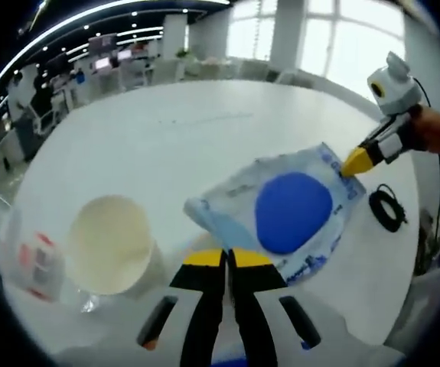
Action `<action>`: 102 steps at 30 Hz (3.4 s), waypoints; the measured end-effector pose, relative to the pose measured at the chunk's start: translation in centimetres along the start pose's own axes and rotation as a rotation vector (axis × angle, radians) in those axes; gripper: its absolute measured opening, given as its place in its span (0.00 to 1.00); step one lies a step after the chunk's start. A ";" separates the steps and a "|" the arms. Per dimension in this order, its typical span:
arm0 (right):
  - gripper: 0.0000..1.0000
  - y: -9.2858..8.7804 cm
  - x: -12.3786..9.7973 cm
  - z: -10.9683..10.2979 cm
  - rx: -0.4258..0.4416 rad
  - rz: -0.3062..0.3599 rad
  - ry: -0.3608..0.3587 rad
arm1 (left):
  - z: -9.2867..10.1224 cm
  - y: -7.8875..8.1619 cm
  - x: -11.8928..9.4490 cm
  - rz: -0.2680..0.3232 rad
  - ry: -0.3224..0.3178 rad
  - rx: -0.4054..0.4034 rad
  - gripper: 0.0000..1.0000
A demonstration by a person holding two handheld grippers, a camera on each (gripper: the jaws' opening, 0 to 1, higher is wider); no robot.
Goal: Arrange the tabletop items into an orderly group along one side of the table until the central work area is clear of visible clutter.
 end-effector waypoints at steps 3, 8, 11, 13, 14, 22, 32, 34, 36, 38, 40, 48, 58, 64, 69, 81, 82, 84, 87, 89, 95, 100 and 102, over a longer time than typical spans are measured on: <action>0.02 -0.2 0.6 0.4 0.010 -0.006 0.004 | -0.1 0.0 0.5 -0.003 0.016 0.017 0.00; 0.03 -0.3 1.4 0.9 0.027 -0.010 0.017 | -0.3 -0.3 1.1 -0.021 0.043 0.019 0.00; 0.03 -0.3 1.8 1.1 0.030 -0.009 0.020 | -0.3 -0.4 1.4 -0.022 0.065 0.047 0.00; 0.03 -0.3 1.9 1.2 0.029 -0.011 0.019 | -0.3 -0.4 1.6 -0.025 0.074 0.064 0.00; 0.03 -0.3 2.0 1.2 0.028 -0.011 0.017 | -0.3 -0.4 1.7 -0.029 0.078 0.068 0.00; 0.03 -0.3 2.5 1.6 0.018 -0.010 0.007 | -0.5 -0.6 2.0 -0.034 0.113 0.092 0.00; 0.05 -0.8 3.0 2.2 -0.031 -0.022 -0.028 | -0.3 -0.9 2.5 -0.040 0.113 0.125 0.03; 0.06 -0.9 3.1 2.2 -0.047 -0.027 -0.035 | -0.2 -0.9 2.6 -0.042 0.114 0.128 0.04; 0.07 -1.0 3.1 2.3 -0.079 -0.036 -0.052 | -0.2 -0.9 2.7 -0.044 0.114 0.131 0.05; 0.08 -1.0 3.3 2.3 -0.109 -0.045 -0.070 | -0.2 -0.9 2.7 -0.045 0.114 0.134 0.05; 0.10 -1.0 3.5 2.2 -0.135 -0.053 -0.081 | -0.1 -0.8 2.6 -0.046 0.115 0.137 0.05; 0.13 -1.0 3.4 2.2 -0.133 -0.051 -0.082 | 0.0 -0.6 2.4 -0.037 0.105 0.137 0.12; 0.15 -1.1 3.3 1.9 -0.116 -0.037 -0.074 | 0.3 0.1 1.8 -0.008 0.118 0.139 0.32; 0.22 -1.0 2.8 1.7 -0.123 -0.012 -0.078 | 0.7 0.4 1.2 0.008 0.114 0.134 0.35; 0.33 -0.8 2.0 1.6 -0.174 -0.002 -0.096 | 1.3 0.8 0.7 0.027 0.104 0.132 0.37; 0.68 0.9 -0.9 0.9 -0.218 0.130 -0.152 | 3.5 2.9 -1.0 0.094 0.053 0.133 0.41; 0.69 1.0 -1.4 0.7 -0.219 0.143 -0.154 | 3.6 3.0 -1.1 0.099 0.050 0.134 0.41; 0.70 1.2 -2.3 0.4 -0.226 0.162 -0.161 | 3.8 3.5 -1.7 0.115 0.041 0.131 0.41; 0.71 1.3 -3.5 -0.2 -0.239 0.186 -0.169 | 4.2 4.2 -2.7 0.142 0.026 0.133 0.42; 0.71 1.4 -4.5 -0.5 -0.240 0.206 -0.174 | 4.5 4.6 -3.4 0.159 0.014 0.131 0.42; 0.72 1.1 -6.6 -2.2 -0.257 0.239 -0.195 | 4.9 5.2 -5.2 0.201 -0.013 0.136 0.43; 0.73 0.4 -8.0 -3.8 -0.270 0.259 -0.208 | 4.9 5.0 -6.8 0.220 -0.034 0.129 0.45; 0.76 0.0 -8.5 -4.6 -0.276 0.265 -0.207 | 4.9 4.9 -7.5 0.227 -0.045 0.124 0.46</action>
Point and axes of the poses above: the point that each gripper's makers call its tool centre point, and the gripper's own axes: x roughly forward along the fingers, z roughly to its right, y roughly out of its top, the point moved 3 cm from there along -x, roughly backward along the fingers, and after that the axes turned 7 degrees about y, right-handed, at the moved point
